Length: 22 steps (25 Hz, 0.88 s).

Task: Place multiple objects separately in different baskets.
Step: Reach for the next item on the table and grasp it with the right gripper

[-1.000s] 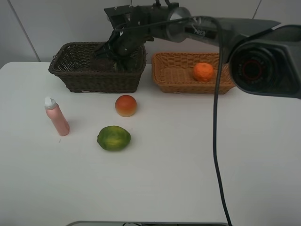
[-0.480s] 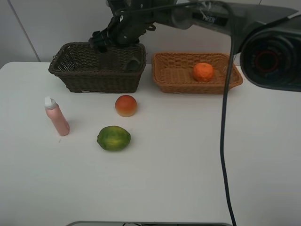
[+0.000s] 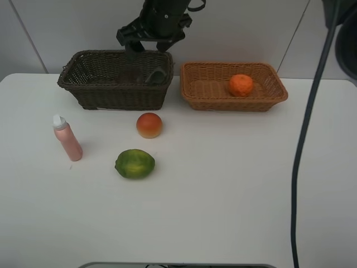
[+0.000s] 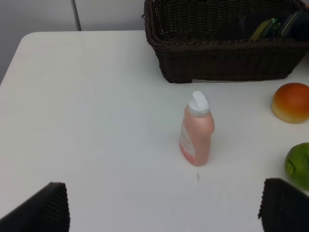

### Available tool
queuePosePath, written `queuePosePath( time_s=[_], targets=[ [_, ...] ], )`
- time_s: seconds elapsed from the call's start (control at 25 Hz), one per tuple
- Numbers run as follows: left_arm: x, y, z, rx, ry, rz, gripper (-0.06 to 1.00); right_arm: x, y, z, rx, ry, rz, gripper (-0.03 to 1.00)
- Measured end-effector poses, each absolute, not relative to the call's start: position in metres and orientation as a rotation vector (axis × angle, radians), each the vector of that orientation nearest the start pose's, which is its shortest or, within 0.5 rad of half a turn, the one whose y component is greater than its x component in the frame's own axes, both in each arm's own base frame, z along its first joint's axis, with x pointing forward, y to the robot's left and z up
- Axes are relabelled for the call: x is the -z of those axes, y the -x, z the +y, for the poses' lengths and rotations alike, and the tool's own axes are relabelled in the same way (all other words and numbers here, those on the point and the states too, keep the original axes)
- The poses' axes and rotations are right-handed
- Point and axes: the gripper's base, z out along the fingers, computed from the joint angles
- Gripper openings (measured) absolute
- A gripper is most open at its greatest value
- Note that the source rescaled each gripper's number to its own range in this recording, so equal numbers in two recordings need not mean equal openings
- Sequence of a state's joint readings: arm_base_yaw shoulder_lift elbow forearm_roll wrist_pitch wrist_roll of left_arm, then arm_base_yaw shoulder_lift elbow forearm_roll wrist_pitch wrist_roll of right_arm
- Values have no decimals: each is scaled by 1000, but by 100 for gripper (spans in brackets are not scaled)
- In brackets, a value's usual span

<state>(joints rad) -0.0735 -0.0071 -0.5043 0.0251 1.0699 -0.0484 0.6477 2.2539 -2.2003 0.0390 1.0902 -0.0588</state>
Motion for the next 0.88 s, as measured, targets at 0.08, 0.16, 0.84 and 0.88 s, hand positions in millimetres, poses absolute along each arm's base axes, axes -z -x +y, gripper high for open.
queuePosePath(
  time_s=[0.08,0.16,0.84,0.88],
  targets=[
    [-278,7,3,46,-24,2042,100,-269,-394,301,-221,934,2538,96],
    [-278,7,3,46,-24,2042,100,-270,-387,298,-201,976,2561,96],
    [-278,7,2,46,-24,2038,100,-225,-272,297,-144,1726,2188,96],
    [-278,7,2,46,-24,2038,100,-220,-266,301,-155,1756,2168,96]
  ],
)
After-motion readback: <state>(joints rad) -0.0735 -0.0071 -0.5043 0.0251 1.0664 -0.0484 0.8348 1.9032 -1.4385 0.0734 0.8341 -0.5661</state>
